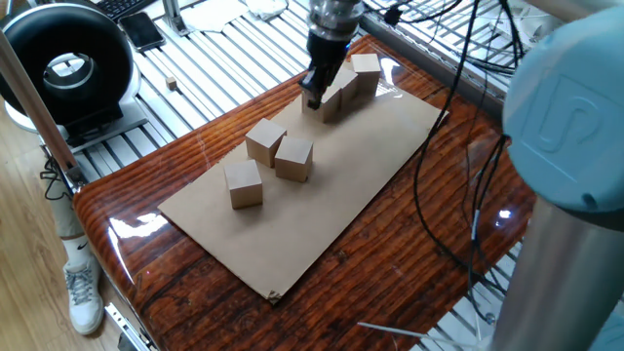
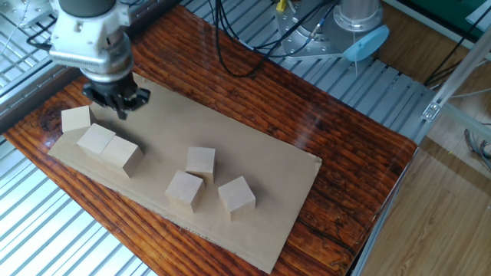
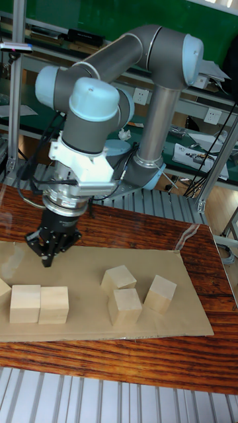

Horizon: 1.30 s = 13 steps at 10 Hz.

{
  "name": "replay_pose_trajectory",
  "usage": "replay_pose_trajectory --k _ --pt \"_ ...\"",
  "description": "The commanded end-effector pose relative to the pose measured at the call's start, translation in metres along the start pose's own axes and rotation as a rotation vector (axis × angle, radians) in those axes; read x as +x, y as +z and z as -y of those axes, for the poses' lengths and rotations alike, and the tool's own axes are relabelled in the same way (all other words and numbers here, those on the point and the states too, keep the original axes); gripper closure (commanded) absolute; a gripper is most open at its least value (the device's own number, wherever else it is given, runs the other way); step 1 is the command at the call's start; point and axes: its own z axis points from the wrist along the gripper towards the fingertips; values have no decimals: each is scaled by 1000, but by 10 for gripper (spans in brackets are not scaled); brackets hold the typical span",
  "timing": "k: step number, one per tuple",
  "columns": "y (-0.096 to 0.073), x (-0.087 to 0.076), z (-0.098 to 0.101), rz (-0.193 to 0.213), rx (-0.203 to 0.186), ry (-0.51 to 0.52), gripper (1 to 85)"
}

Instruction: Stack the blocks into a pyramid shape

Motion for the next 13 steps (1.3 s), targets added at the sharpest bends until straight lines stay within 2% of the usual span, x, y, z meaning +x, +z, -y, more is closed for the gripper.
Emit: replay_pose_trajectory --k 1,2,3,5,6,7,8,9,10,11,12,13 --pt "-2 20 18 24 2 -23 830" --pt "-1 25 20 32 -2 -16 830" --pt "3 24 17 61 -12 -3 830" --pt "2 17 5 87 -61 59 820" --pt "0 11 -2 108 -96 155 817" --pt "-2 -3 -8 148 -136 315 807" --pt "-2 -5 -3 153 -125 430 803" --pt "-4 -14 -10 169 -176 591 807" --pt "-6 -21 -9 192 -191 668 807" --pt "-3 -15 3 188 -138 616 810" --pt "4 1 25 165 -95 542 810" --pt "8 15 43 143 -68 489 810"
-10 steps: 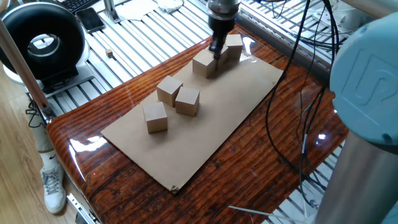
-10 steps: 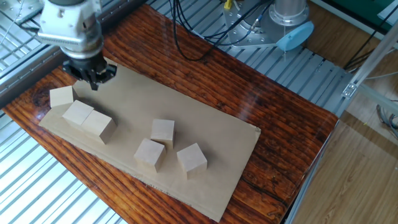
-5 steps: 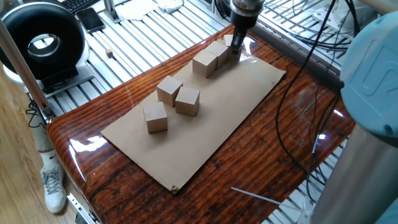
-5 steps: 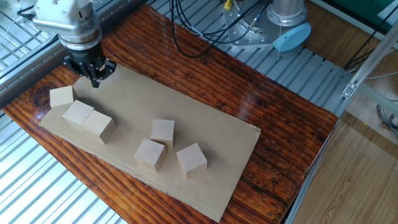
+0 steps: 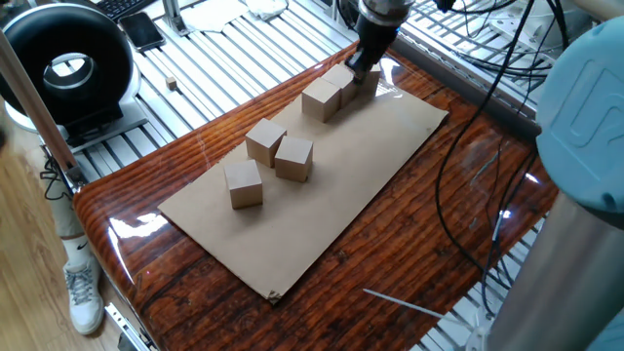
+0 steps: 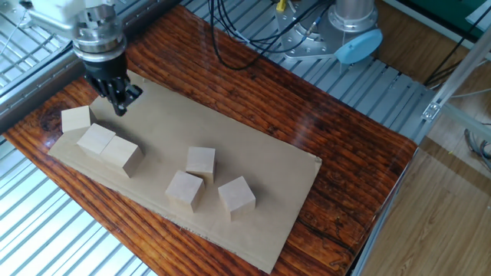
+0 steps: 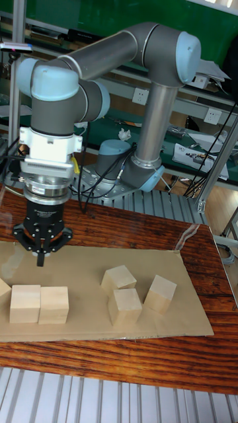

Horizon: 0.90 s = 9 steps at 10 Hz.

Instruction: Stack the blocks into a pyramid shape

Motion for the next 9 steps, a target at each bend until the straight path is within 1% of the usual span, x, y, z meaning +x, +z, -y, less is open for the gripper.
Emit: replay_pose_trajectory --k 1,2,3,5,6,7,9 --pt "-3 2 51 -19 59 -47 813" --pt "-7 8 61 -52 57 -67 823" --pt "-7 10 70 -61 60 -95 823" --pt "-1 15 94 -67 85 -157 827" --pt "4 20 106 -71 85 -191 827" --pt "9 24 111 -73 75 -214 827" --pt "11 28 121 -82 89 -255 827"
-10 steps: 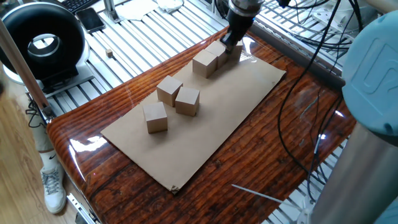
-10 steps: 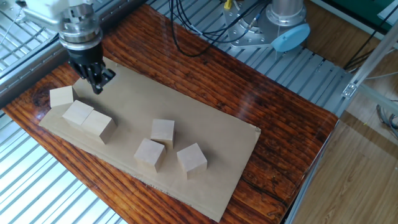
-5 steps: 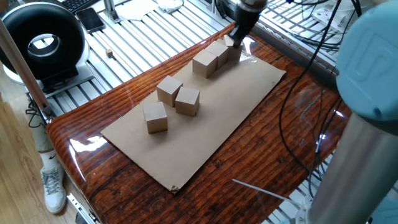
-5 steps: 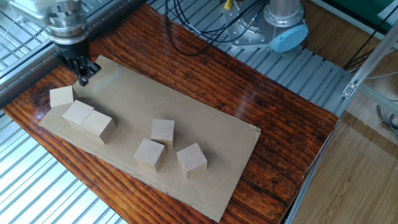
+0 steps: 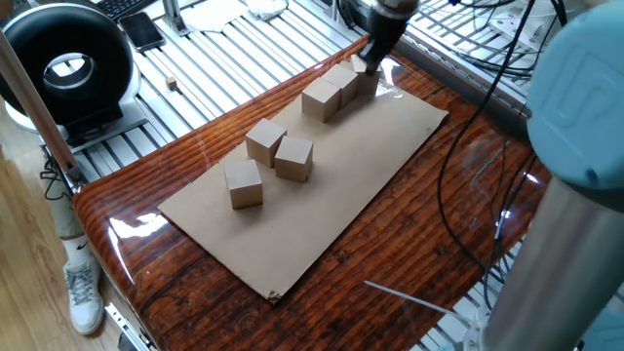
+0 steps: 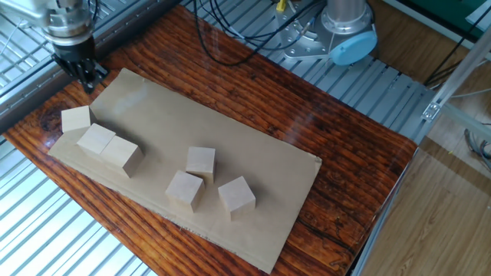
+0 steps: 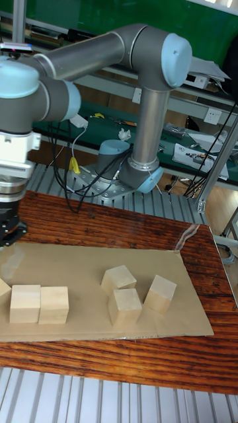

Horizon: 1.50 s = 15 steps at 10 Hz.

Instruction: Stack the blocks into a pyramid shape

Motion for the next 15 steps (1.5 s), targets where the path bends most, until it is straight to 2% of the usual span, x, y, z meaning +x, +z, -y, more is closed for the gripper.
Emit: replay_pose_trajectory --k 1,3,7,11,13,15 --pt "8 6 20 5 14 -65 827" --pt "9 -4 31 37 54 -87 827" --pt "18 -27 38 65 61 -127 823" --pt "34 -47 36 64 56 -182 823" --pt "42 -50 34 50 48 -236 817" --pt "43 -52 31 46 44 -252 817"
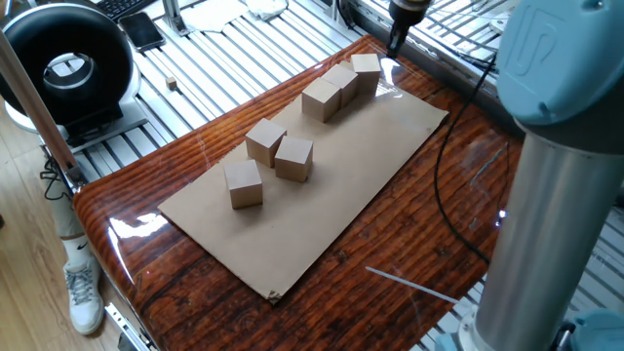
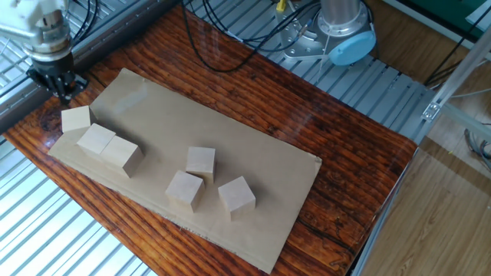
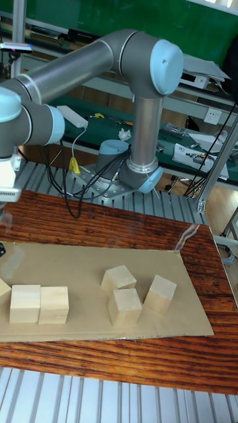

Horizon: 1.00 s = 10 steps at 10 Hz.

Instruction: Stack the blocks into a pyramid shape

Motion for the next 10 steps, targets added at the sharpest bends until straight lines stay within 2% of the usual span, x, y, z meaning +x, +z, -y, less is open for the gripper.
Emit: replay_pose_trajectory --k 1,4,6,10 --pt "4 -7 -1 6 -10 -26 817" --pt "2 -12 -5 6 -13 -3 817" --pt "-2 -16 -15 1 -42 18 817" --pt "-8 -28 -27 5 -54 14 813"
